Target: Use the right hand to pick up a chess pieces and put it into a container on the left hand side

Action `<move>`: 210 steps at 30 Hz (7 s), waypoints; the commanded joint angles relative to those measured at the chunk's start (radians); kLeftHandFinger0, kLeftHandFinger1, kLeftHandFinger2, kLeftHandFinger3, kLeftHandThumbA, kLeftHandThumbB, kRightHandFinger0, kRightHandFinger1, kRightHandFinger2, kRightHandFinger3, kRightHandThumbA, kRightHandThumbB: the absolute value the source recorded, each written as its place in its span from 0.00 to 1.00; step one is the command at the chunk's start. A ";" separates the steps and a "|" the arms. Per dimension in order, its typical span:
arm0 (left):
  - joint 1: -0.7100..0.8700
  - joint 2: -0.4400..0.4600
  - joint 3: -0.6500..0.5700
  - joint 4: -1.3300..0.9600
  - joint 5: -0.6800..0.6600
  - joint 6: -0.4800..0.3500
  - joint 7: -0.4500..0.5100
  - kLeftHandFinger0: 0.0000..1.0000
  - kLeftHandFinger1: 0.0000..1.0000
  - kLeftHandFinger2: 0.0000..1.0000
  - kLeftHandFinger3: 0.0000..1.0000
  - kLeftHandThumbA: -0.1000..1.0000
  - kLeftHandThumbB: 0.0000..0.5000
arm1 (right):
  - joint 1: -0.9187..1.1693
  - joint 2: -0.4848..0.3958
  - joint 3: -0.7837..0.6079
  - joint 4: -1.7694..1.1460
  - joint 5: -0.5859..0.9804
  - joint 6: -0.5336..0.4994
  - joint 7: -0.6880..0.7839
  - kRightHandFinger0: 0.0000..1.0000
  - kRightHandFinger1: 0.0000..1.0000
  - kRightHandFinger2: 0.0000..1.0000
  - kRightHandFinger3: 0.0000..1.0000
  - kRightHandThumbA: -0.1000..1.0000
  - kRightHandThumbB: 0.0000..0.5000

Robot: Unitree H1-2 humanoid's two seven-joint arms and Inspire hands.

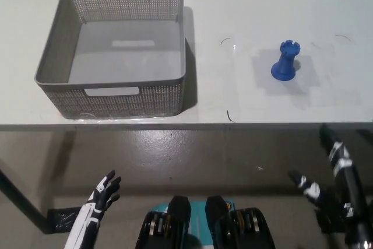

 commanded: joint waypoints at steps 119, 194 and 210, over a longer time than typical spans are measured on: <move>-0.099 0.062 -0.046 0.064 0.000 -0.106 -0.106 1.00 1.00 1.00 1.00 1.00 0.34 | -1.093 -0.083 -0.033 1.317 -0.021 0.047 -0.469 0.00 0.14 0.55 0.59 0.00 0.26; -0.106 0.062 -0.073 0.059 0.020 -0.063 -0.128 1.00 1.00 1.00 1.00 1.00 0.50 | -1.324 0.266 0.338 1.286 -0.168 0.265 -0.048 1.00 1.00 1.00 1.00 1.00 1.00; -0.064 0.054 -0.085 0.064 0.028 -0.088 -0.131 1.00 1.00 1.00 1.00 1.00 0.47 | -1.134 0.112 0.157 0.563 -0.052 0.333 0.008 1.00 1.00 1.00 1.00 1.00 0.86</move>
